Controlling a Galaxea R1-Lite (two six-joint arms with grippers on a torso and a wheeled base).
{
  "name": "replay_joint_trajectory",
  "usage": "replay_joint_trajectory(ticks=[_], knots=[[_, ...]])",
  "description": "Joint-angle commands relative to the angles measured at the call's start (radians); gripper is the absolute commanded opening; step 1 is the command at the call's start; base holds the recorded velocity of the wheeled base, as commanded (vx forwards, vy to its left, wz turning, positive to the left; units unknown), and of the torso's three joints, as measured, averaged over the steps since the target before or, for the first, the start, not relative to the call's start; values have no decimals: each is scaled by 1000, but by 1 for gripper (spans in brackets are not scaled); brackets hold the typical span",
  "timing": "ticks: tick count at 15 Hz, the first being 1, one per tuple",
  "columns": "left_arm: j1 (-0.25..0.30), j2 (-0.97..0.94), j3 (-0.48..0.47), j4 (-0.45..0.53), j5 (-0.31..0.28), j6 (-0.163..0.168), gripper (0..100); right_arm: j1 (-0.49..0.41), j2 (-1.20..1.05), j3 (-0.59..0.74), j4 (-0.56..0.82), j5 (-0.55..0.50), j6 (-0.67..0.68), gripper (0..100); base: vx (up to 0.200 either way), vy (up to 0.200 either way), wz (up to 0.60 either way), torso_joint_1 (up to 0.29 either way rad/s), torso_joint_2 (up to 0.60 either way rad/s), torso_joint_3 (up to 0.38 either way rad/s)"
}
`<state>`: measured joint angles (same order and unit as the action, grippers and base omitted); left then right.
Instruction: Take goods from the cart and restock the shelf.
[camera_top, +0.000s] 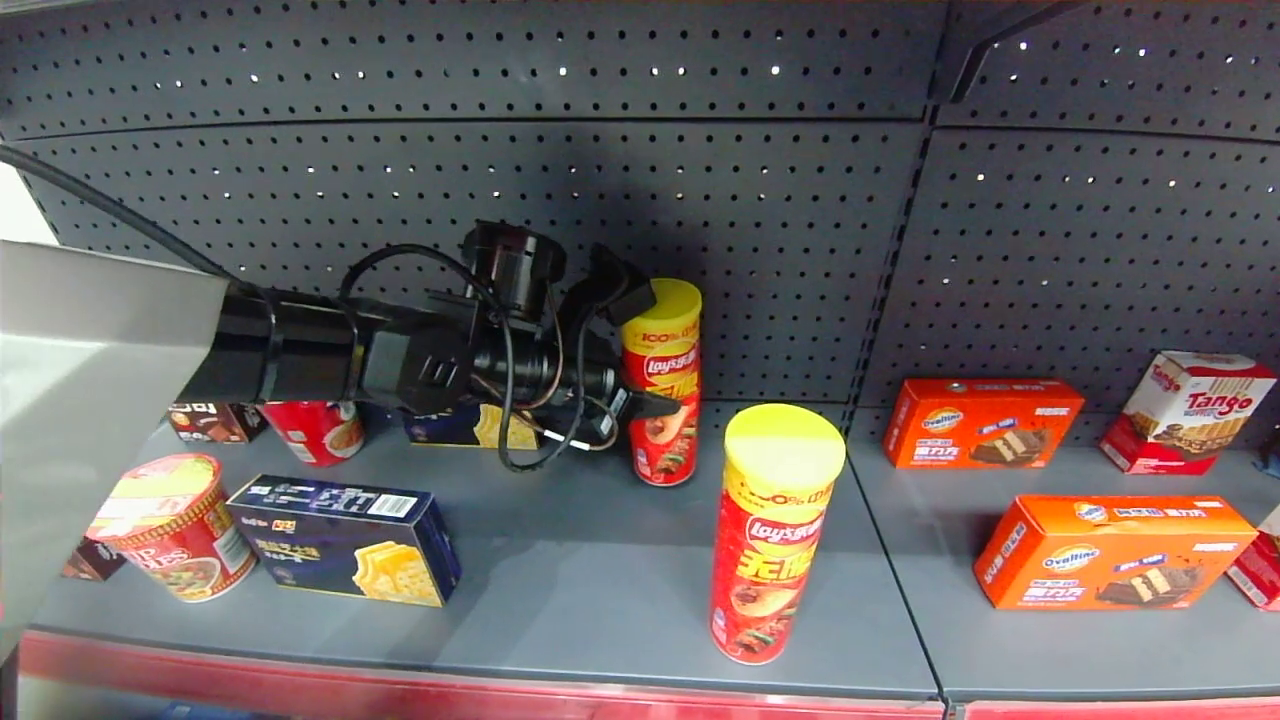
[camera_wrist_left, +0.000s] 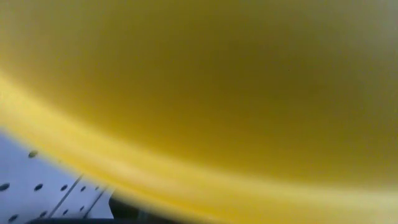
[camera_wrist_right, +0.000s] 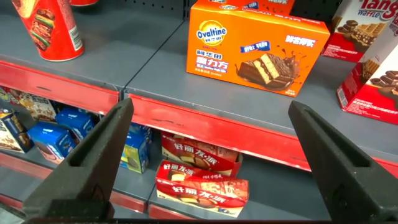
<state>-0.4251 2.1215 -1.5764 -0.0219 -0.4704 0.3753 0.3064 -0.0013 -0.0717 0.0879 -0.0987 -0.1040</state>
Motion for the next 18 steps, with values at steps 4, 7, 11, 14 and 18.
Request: replay_joint_trajectory(ticks=[4,7,11,14,18], knots=[[-3,31,-24,-1,-1,1,0,0,1,0,0,-1,0,100,0,0,0,0,0,0],[-11,55,-54,-1,-1,-1,0,0,1,0,0,-1,0,100,0,0,0,0,0,0],[-24,74,-67,0,-1,-1,0,0,1,0,1,-1,0,100,0,0,0,0,0,0],[-29,78,-65,0,-1,1,0,0,1,0,0,-1,0,100,0,0,0,0,0,0],[-29,81,-62,0,-1,10,100,0,1,0,1,-1,0,100,0,0,0,0,0,0]])
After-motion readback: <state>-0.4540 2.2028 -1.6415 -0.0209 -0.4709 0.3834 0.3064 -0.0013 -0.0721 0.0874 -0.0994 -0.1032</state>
